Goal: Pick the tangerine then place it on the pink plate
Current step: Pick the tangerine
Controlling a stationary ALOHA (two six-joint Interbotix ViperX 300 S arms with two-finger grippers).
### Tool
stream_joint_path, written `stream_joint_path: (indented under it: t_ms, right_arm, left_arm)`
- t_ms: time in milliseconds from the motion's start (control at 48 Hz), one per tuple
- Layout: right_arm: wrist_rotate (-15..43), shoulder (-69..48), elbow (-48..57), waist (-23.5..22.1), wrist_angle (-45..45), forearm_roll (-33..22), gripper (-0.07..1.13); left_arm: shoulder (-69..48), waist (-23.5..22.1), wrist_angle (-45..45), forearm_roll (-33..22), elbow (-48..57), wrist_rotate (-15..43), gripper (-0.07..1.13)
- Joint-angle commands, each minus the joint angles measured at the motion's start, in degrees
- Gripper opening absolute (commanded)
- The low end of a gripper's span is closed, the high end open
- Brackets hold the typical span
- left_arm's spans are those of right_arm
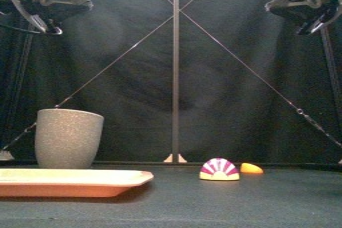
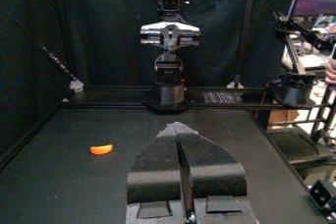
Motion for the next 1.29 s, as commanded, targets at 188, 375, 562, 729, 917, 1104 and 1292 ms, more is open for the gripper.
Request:
stream_joint_path:
  t_ms: [188,375,562,729,917,1104,1292]
  right_arm:
    - [5.54,2.02,-0.88,-3.52,4.66,12.48,0.08]
    - [6.86,3.87,-1.23,-9.23,12.04,15.56,0.24]
    - [6.86,10.46,-2.72,-17.05,14.94,18.19,0.74]
    - [6.94,17.67,-6.24,-24.61,17.14,21.01,0.99]
    - [6.86,25.49,-12.83,-30.94,25.31,22.94,0.98]
    - [6.86,33.57,-17.49,-34.54,30.32,22.85,0.98]
    - [6.77,42.54,-20.13,-36.91,33.13,21.97,0.98]
  left_arm:
    - [0.44,0.53,5.10,0.00,-1.76,0.26,0.11]
    - [0.44,2.37,7.21,0.00,-1.76,0.26,0.11]
    - [0.44,4.04,8.79,-0.09,-1.05,0.26,0.11]
    - [0.53,4.66,9.05,-0.09,-0.62,0.35,0.11]
    - [0.44,5.36,9.05,0.00,0.18,0.00,0.11]
    - [0.44,5.63,8.88,-1.05,1.49,-0.09,0.11]
    - [0.44,5.63,8.88,-2.72,2.02,0.18,0.11]
